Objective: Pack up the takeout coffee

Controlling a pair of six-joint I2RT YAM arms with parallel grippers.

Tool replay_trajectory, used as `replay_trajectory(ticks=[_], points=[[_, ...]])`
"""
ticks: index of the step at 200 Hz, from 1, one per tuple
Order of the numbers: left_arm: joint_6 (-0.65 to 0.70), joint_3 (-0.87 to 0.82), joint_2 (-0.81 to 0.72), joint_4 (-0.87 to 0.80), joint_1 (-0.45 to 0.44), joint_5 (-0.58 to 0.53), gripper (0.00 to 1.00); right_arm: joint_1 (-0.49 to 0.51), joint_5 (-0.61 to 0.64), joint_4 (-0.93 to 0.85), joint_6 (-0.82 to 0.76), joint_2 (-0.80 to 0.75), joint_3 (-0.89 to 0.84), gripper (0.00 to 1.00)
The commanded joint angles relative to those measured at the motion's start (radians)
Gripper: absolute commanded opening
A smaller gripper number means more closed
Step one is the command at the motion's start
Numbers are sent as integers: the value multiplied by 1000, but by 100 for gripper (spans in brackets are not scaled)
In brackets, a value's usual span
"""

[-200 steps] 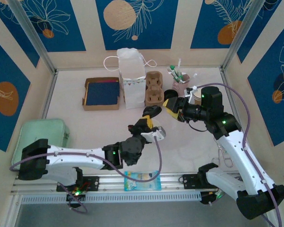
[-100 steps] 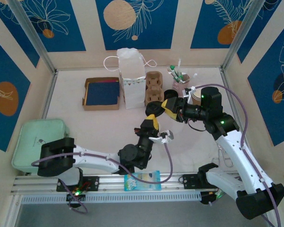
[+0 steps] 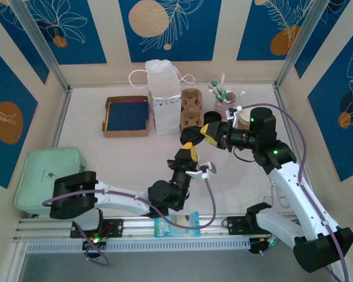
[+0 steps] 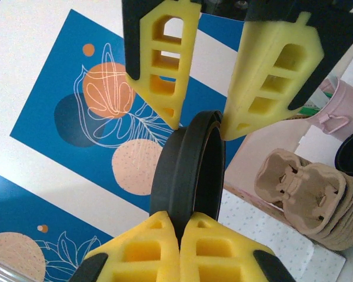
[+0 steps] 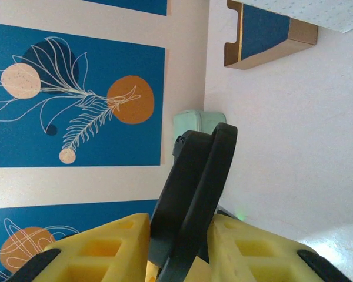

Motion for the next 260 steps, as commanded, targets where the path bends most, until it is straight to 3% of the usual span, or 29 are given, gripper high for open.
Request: replay_trajectory(ticks=[1,112,134,163,178,203,229,260], points=[[9,16,1,65,-19,15,0,0,-23,1,5,10,-18,26],[21,18,18,65,-18,18,0,0,-36,46,28,10,-37,6],[18,12,13,64,-18,17,22,-1,-37,60,33,8,-42,5],[6,2,-2,65,-20,14,64,-6,-39,74,42,4,-48,4],[0,-6,-11,64,-20,11,71,-9,-40,76,43,4,-50,4],[-37,-29,-42,47,-23,2,76,-22,-45,76,44,-2,-50,4],[-218,-60,-141,-154,-22,0,77,-56,-56,62,38,-8,-46,4],[-759,-50,-382,-818,19,104,77,-103,-79,40,26,-16,-42,4]])
